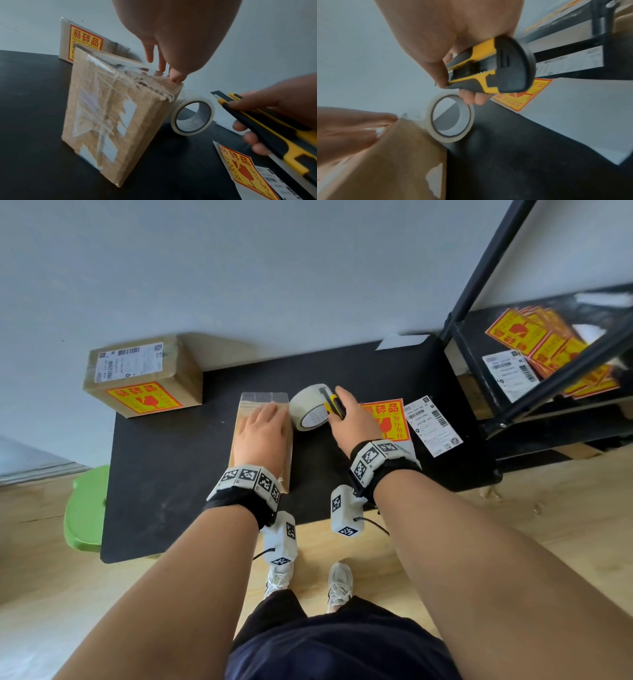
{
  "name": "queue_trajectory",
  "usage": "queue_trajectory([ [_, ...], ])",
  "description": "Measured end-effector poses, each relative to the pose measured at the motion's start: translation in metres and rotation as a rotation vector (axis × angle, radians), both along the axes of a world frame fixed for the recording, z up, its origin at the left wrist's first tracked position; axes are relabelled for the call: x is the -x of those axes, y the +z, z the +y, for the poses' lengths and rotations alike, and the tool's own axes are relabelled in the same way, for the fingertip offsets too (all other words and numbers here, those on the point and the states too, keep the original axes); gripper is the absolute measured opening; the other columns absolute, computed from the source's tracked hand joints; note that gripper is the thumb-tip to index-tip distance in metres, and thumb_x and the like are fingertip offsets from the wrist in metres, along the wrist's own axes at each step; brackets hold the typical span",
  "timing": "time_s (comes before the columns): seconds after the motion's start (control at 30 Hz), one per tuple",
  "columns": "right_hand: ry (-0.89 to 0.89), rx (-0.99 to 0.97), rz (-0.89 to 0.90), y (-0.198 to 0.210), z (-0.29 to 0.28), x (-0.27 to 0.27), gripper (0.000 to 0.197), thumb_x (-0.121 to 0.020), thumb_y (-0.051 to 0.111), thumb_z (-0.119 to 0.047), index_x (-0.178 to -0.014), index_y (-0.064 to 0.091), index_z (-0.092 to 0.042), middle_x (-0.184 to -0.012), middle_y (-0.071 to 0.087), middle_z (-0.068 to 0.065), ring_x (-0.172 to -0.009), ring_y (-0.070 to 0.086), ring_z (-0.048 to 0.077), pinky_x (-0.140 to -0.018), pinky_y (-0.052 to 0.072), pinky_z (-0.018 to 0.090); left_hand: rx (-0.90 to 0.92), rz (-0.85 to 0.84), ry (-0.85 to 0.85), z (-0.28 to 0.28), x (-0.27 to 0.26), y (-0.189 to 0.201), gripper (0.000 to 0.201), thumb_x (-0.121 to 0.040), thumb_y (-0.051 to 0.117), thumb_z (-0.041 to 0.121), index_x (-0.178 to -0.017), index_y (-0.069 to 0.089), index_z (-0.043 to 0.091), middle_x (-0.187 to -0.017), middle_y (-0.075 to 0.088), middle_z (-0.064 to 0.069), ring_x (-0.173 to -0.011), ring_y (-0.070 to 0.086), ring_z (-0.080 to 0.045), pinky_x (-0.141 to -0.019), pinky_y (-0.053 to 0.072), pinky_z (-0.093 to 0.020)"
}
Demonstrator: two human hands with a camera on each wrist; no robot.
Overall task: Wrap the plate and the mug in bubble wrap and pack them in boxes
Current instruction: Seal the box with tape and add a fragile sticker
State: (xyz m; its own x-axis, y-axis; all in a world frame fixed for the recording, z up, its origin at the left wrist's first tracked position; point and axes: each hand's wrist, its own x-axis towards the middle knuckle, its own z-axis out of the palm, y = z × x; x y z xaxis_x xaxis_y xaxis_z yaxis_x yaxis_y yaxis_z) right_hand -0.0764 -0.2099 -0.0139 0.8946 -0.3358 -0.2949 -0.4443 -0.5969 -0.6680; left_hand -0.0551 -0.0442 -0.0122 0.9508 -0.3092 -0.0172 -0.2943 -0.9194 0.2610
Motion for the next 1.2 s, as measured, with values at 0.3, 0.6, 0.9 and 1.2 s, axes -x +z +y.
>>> queue_trajectory([
  [0.3, 0.230, 0.023, 0.187, 0.006, 0.026, -0.003, 0.063, -0.098, 0.043, -0.024, -0.151, 0.015, -0.042, -0.114, 0.059, 0.012, -0.083, 0.066, 0.027, -0.077, 0.058, 0.044, -0.119, 0.096, -0.044, 0.003, 0.000, 0.000, 0.052, -0.100, 0.039, 0.019, -0.150, 0.026, 0.021, -0.159, 0.022, 0.001, -0.148, 0.013, -0.018, -0.121, 0.009, -0.042],
  [0.6, 0.304, 0.098, 0.262, 0.011, 0.030, -0.007, 0.071, -0.096, 0.041, -0.020, -0.153, 0.004, -0.038, -0.097, 0.051, 0.007, -0.068, 0.055, 0.020, -0.067, 0.050, 0.035, -0.150, 0.130, -0.044, 0.001, -0.001, 0.001, 0.059, -0.098, 0.041, 0.014, -0.153, 0.020, 0.021, -0.161, 0.015, 0.002, -0.149, 0.008, -0.019, -0.121, 0.005, -0.044],
  [0.9, 0.375, 0.193, 0.300, 0.009, 0.032, -0.004, 0.079, -0.094, 0.045, -0.022, -0.153, -0.006, -0.033, -0.086, 0.056, 0.005, -0.071, 0.058, 0.020, -0.064, 0.046, 0.034, -0.109, 0.122, -0.027, 0.003, -0.001, 0.002, 0.053, -0.100, 0.036, 0.017, -0.152, 0.025, 0.023, -0.160, 0.019, 0.004, -0.148, 0.010, -0.017, -0.120, 0.004, -0.043],
  [1.2, -0.078, 0.120, 0.051, -0.015, -0.004, 0.013, 0.016, -0.096, 0.043, -0.023, -0.107, 0.054, -0.019, -0.080, 0.058, 0.004, -0.081, 0.062, 0.030, -0.064, 0.047, 0.036, -0.063, 0.125, 0.016, -0.003, 0.002, -0.010, 0.053, -0.098, 0.036, 0.013, -0.149, 0.031, 0.024, -0.158, 0.023, 0.005, -0.148, 0.013, -0.016, -0.120, 0.007, -0.041],
])
